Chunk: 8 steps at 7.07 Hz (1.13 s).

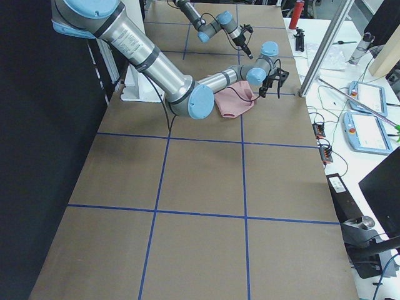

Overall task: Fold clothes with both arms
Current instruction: 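Lay the fold down, open both grippers and raise them away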

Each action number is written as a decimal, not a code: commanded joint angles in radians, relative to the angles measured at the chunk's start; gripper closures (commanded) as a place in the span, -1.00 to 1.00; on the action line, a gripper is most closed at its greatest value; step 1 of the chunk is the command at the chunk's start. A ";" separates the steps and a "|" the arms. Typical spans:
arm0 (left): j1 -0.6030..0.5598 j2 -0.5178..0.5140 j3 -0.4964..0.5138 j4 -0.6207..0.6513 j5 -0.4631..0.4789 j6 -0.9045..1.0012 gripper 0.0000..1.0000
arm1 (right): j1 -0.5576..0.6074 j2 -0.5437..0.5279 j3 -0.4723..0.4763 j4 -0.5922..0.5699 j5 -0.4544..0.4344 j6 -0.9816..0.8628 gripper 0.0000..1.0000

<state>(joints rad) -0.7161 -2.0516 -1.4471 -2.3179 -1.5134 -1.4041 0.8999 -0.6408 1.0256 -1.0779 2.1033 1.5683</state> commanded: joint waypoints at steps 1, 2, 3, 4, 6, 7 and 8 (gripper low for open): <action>-0.041 0.097 -0.117 -0.003 -0.156 0.054 -0.07 | 0.065 -0.154 0.150 -0.022 0.078 -0.129 -1.00; -0.080 0.170 -0.168 -0.005 -0.213 0.171 -0.07 | 0.114 -0.251 0.245 -0.078 0.093 -0.255 -1.00; -0.157 0.218 -0.176 -0.011 -0.305 0.345 -0.07 | 0.163 -0.354 0.337 -0.133 0.113 -0.434 -1.00; -0.272 0.276 -0.174 -0.011 -0.421 0.543 -0.07 | 0.235 -0.455 0.406 -0.152 0.141 -0.615 -1.00; -0.516 0.403 -0.132 0.003 -0.652 0.959 -0.08 | 0.405 -0.603 0.436 -0.172 0.263 -0.958 -1.00; -0.596 0.442 -0.072 0.008 -0.716 1.128 -0.08 | 0.463 -0.662 0.448 -0.224 0.305 -1.110 -1.00; -0.621 0.442 -0.014 0.011 -0.722 1.218 -0.46 | 0.515 -0.737 0.464 -0.261 0.307 -1.298 -1.00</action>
<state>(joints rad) -1.2784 -1.6306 -1.5242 -2.3115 -2.1967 -0.3314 1.3474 -1.2954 1.4724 -1.2941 2.3866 0.4786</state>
